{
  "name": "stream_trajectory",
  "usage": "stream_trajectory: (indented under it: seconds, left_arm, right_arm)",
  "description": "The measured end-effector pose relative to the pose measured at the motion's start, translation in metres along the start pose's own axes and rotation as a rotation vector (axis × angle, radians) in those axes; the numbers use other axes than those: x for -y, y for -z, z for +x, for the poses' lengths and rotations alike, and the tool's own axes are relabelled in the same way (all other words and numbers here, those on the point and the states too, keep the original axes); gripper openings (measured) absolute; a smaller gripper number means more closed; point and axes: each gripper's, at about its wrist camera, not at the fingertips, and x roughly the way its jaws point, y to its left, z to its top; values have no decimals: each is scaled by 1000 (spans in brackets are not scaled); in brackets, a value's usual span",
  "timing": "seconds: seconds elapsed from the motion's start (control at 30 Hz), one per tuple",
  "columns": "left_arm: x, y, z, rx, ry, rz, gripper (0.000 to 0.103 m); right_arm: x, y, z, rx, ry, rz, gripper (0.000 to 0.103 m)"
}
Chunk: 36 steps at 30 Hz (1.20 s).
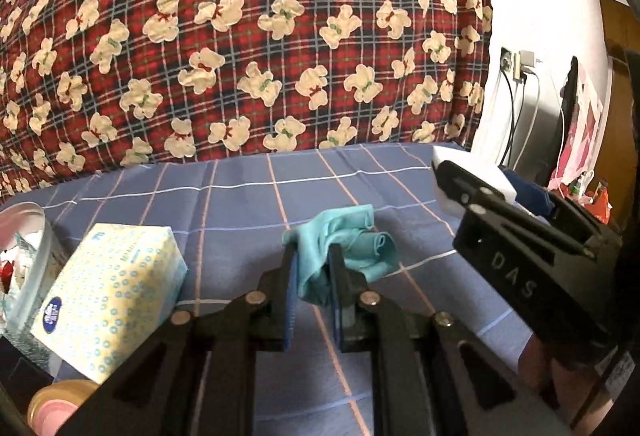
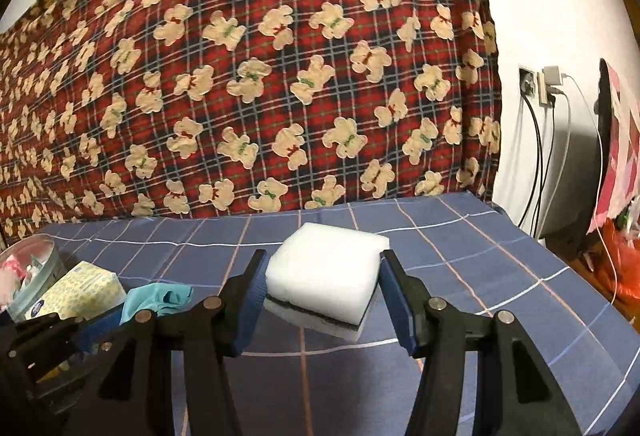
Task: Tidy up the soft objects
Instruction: 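Lift and carry the teal cloth with the left tool while the right carries the white sponge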
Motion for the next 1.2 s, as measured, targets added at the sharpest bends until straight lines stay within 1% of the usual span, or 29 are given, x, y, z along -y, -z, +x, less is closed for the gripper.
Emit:
stream_trajectory:
  seconds: [0.23, 0.47, 0.77, 0.93, 0.97, 1.07, 1.2]
  left_arm:
    - [-6, 4, -12, 31, -18, 4, 12]
    - [-7, 6, -19, 54, -20, 8, 12]
    - [-6, 8, -27, 81, -29, 21, 12]
    - [-5, 8, -29, 85, -28, 29, 12]
    - [-6, 8, -29, 86, -27, 25, 12]
    - [-7, 9, -31, 89, -28, 22, 12]
    - [-8, 10, -37, 108, -34, 25, 12]
  right_arm:
    - [-1, 0, -2, 5, -4, 23, 58]
    - [-19, 2, -10, 26, -14, -28, 58]
    - [-23, 4, -15, 31, -25, -29, 58]
    - [-24, 7, -20, 40, -5, -24, 58]
    - [-22, 7, -20, 39, 9, -16, 58]
    - [-19, 8, -21, 38, 16, 3, 58]
    - [-23, 9, -26, 47, 17, -17, 58]
